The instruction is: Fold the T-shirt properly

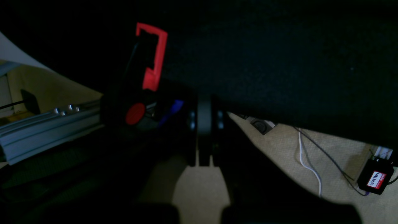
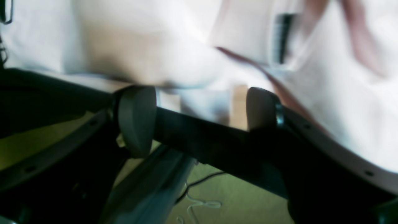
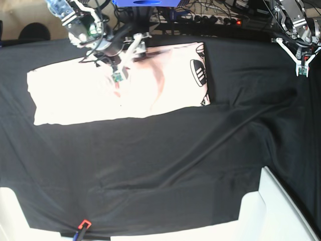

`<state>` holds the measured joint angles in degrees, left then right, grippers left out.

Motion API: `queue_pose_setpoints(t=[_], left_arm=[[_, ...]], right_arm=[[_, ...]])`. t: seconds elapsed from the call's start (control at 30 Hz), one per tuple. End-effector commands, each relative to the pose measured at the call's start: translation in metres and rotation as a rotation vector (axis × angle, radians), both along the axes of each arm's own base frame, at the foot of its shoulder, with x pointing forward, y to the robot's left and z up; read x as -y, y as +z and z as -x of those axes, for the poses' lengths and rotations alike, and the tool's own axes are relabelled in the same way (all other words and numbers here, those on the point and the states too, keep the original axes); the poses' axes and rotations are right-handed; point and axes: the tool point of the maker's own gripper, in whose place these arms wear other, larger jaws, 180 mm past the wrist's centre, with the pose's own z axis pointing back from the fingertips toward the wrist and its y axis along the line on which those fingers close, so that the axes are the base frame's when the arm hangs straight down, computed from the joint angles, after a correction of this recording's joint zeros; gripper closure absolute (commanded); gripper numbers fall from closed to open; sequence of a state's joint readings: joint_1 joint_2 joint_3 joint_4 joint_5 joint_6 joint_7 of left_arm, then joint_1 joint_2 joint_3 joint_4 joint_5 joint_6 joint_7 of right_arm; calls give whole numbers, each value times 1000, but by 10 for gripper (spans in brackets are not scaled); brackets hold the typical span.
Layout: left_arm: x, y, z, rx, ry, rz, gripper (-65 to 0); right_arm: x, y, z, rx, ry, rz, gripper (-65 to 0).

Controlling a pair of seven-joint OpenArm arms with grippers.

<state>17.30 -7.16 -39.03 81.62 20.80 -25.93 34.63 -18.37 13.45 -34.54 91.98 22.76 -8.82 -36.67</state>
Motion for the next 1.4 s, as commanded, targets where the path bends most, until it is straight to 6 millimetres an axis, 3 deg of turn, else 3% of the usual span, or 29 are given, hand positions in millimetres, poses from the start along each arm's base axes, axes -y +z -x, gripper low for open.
queue_pose_setpoints(t=[0.0,0.3,0.47,0.67,0.83,1.07,1.17,1.37], left_arm=[[-9,10,-5,19,-6,-33,0],[-9,9,-1,12,-5,-32,0],[-9,9,-1,12,-5,-32,0],[-9,9,-1,12,-5,-32,0],[-9,9,-1,12,-5,-32,0],[-9,9,-1,12,-5,-32,0],[-9,9,-2,14,-5,-32,0],[-9,9,-4,17,-7,-30,0]], right_arm=[[0,6,-7,30,-8,-10,-434],[-5,10,-12,43,-9,-21,-425],[-5,10,-17,47,-8,-19,-292],[-12,11,-18,45,-13,-33,-197],[-12,12,-18,45,-13,-33,0],[-5,19,-19,24,-56,-9,-1],[12,26,-25,24,-142,34,-1],[22,27,-23,-22,-205,68,-1]])
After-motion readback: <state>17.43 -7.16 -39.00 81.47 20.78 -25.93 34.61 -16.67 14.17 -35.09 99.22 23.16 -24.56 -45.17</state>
